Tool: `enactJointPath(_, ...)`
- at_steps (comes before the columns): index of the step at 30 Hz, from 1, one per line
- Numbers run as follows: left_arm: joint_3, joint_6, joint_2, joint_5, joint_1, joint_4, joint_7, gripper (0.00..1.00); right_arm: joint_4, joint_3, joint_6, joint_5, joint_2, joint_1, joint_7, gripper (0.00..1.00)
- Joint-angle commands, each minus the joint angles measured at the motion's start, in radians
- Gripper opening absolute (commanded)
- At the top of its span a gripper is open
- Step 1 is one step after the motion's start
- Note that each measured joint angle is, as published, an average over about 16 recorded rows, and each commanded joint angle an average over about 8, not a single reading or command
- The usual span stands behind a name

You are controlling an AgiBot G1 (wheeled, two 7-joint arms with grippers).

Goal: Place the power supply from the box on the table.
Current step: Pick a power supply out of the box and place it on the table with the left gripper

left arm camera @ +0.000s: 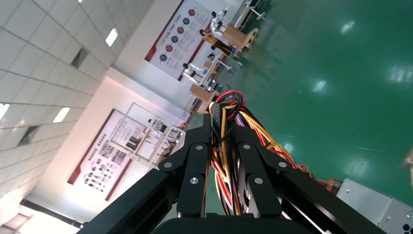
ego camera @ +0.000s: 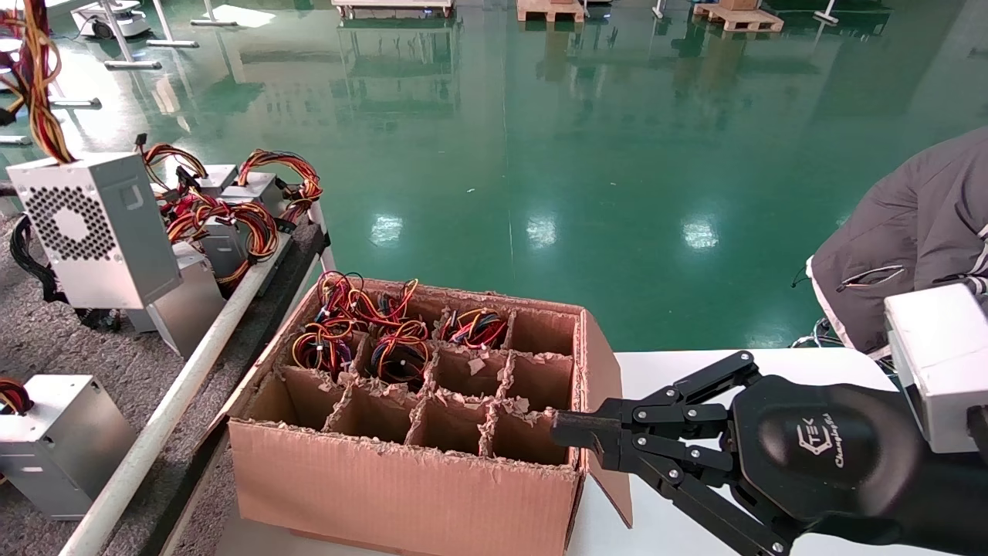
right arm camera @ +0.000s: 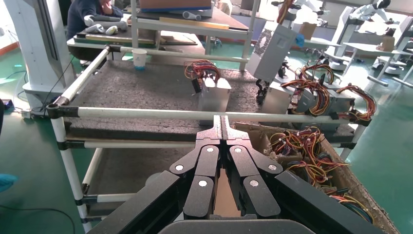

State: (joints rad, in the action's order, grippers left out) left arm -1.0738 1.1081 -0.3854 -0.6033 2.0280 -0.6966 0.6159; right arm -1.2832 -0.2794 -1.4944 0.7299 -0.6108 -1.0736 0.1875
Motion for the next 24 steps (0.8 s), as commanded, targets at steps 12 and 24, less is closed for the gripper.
enactJointPath(12, -0.028, 0.055, 0.095, -0.042, 0.000, -0.093, -0.079, 0.00, 0.000, 0.000, 0.000, 0.000, 0.000, 0.000, 0.000, 0.00)
enactJointPath(24, -0.065, 0.009, 0.166, -0.085, -0.057, -0.138, -0.147, 0.00, 0.000, 0.000, 0.000, 0.000, 0.000, 0.000, 0.000, 0.00)
